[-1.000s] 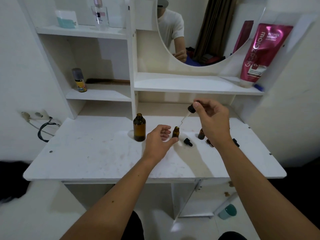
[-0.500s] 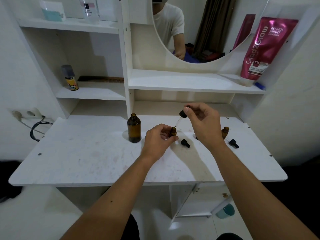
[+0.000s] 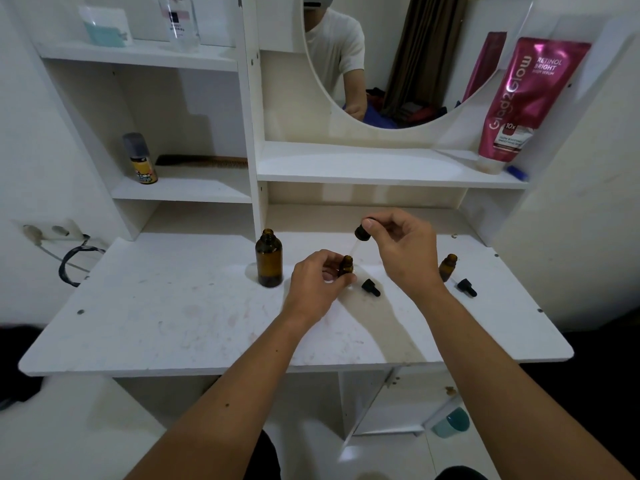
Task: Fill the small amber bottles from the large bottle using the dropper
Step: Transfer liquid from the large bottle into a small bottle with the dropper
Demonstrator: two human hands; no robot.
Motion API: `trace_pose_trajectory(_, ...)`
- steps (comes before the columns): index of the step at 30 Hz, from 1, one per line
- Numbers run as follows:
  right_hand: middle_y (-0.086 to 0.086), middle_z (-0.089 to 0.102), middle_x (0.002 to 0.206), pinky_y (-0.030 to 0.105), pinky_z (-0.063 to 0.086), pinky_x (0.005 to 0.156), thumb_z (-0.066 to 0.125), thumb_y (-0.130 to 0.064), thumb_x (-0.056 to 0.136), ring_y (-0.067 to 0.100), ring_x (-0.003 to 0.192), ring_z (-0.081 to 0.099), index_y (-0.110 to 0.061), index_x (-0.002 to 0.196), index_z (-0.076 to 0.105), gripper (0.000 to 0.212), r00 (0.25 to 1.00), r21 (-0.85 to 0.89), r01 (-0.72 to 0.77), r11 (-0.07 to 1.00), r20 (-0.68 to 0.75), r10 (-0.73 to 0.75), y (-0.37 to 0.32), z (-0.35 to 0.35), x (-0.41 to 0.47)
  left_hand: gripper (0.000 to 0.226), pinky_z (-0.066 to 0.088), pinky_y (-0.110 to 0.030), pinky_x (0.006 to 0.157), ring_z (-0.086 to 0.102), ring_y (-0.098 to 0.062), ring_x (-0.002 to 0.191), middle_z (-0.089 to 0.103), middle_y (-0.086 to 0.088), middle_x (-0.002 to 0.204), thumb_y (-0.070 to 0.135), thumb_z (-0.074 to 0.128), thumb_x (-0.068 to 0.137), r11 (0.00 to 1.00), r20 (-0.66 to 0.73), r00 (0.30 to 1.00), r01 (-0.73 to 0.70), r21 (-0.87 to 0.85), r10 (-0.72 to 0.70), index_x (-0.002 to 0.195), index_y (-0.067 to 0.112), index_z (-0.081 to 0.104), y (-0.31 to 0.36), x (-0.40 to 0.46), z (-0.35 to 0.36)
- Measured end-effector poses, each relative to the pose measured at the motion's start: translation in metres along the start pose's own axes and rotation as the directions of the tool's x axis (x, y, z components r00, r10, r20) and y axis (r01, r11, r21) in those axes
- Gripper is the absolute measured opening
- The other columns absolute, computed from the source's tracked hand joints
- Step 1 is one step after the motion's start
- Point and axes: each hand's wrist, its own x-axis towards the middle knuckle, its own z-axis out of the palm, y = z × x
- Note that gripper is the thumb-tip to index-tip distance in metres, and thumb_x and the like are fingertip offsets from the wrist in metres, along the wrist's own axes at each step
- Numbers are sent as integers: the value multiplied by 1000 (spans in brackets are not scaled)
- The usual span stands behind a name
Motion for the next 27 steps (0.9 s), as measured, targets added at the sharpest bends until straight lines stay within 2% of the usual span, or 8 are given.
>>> trace_pose_trajectory(4,-6,81,91,38,60,92,71,-20,99,12,90,76,-16,106,78,11,1000,28,-8,1000,-5,8,-1,-1,-2,33,60,-25,86,69,-3,90,73,13,99,28,87,84,1000,-11,1000,-7,0,7,112,20,72,0,0,0)
trace_pose_trajectory(9,-6,81,95,18,53,66,70,-22,100,2,86,73,-17,110,78,13,998,88,-35,995,-43,39,-4,-7,-2,35,60,-24,85,68,-6,92,72,12,101,29,87,84,1000,-4,1000,-24,-8,24,114,21,70,0,-2,1)
trace_pose_trajectory(12,-4,80,100,18,57,81,71,-20,100,3,92,74,-15,112,77,14,995,119,0,993,-102,13,-9,-12,-2,45,60,-23,84,68,-9,94,71,9,103,32,88,82,998,-11,1000,1,-69,-2,120,21,66,-1,-5,-3)
trace_pose_trajectory(15,-6,79,100,14,55,77,70,-20,100,-3,84,71,-14,113,77,16,992,134,22,991,-130,-5,-19,-15,-3,51,60,-24,85,68,-11,95,70,6,106,32,90,80,983,-20,999,42,-176,-47,122,23,63,-4,-11,-12)
trace_pose_trajectory(17,-8,78,99,11,54,79,70,-19,100,-4,87,72,-14,114,77,16,991,140,32,990,-133,-13,-23,-13,-4,49,61,-26,86,69,-10,95,71,7,105,33,90,80,978,-3,998,58,-198,-59,120,25,64,-5,-18,-20)
trace_pose_trajectory(20,-11,77,100,11,54,87,70,-16,100,-4,94,73,-15,113,76,15,993,161,47,986,-116,-28,-31,-4,-7,39,62,-26,84,70,-8,93,72,8,101,32,88,82,974,24,998,53,-220,-49,114,24,69,-3,-34,-37)
trace_pose_trajectory(24,-6,79,103,16,55,93,70,-14,100,4,101,74,-14,112,77,14,996,255,52,966,-84,-31,-44,17,-6,27,63,-28,82,71,-10,90,73,6,95,33,86,83,975,-10,998,63,-212,-67,104,24,72,-8,-52,-66)
trace_pose_trajectory(27,-2,79,106,20,56,96,70,-12,100,6,104,74,-10,114,76,16,996,340,48,939,-82,-21,-56,32,-1,25,59,-26,70,65,-11,73,68,4,80,38,85,84,986,-95,990,91,-138,-105,91,22,66,-17,-59,-86)
